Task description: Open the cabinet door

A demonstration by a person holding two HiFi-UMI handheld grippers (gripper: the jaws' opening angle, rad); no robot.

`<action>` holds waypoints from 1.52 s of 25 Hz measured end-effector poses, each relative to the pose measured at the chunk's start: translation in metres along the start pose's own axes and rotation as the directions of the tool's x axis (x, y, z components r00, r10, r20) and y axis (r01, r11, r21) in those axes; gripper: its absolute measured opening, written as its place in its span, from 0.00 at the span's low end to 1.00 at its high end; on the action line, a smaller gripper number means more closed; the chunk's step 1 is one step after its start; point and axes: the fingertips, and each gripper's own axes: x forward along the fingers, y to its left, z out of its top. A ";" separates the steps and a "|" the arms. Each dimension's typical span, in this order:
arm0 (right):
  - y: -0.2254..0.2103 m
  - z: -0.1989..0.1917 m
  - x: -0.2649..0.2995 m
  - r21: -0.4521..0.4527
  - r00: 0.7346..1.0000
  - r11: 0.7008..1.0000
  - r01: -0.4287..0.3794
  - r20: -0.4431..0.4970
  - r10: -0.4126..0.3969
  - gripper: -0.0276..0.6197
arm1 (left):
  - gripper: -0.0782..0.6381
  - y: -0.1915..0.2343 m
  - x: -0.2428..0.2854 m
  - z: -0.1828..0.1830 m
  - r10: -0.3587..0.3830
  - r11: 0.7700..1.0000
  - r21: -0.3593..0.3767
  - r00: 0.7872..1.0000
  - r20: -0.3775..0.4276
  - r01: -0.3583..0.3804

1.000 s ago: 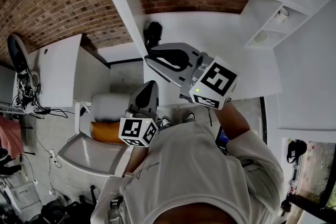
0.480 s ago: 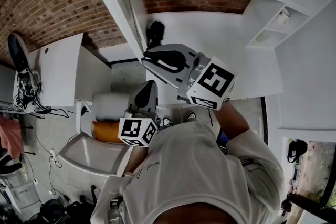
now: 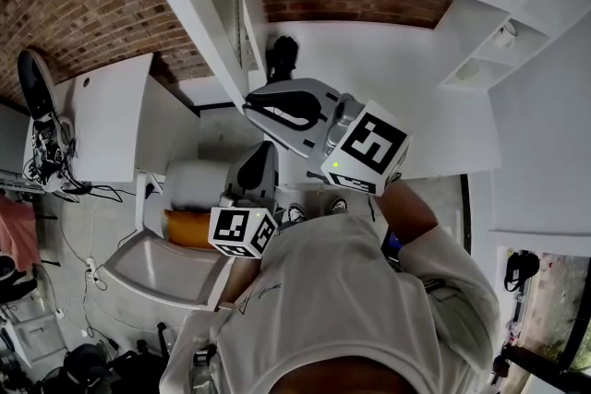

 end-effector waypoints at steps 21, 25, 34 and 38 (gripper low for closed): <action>0.017 0.000 0.050 -0.005 0.995 0.995 -0.099 -0.021 0.099 0.11 | 0.13 0.026 -0.010 0.004 0.038 0.999 -0.010 0.999 0.014 -0.038; 0.016 0.001 0.050 -0.006 0.995 0.995 -0.097 -0.029 0.097 0.11 | 0.13 0.024 -0.006 0.004 0.027 1.000 -0.012 1.000 0.010 -0.026; 0.019 0.001 0.042 -0.046 0.992 0.991 -0.127 -0.029 0.126 0.09 | 0.13 0.010 0.004 0.000 0.008 1.000 -0.008 1.000 0.000 -0.008; 0.015 0.002 0.036 -0.038 0.992 0.992 -0.123 -0.021 0.122 0.08 | 0.13 0.011 0.005 0.001 0.020 1.000 -0.011 1.000 0.002 -0.020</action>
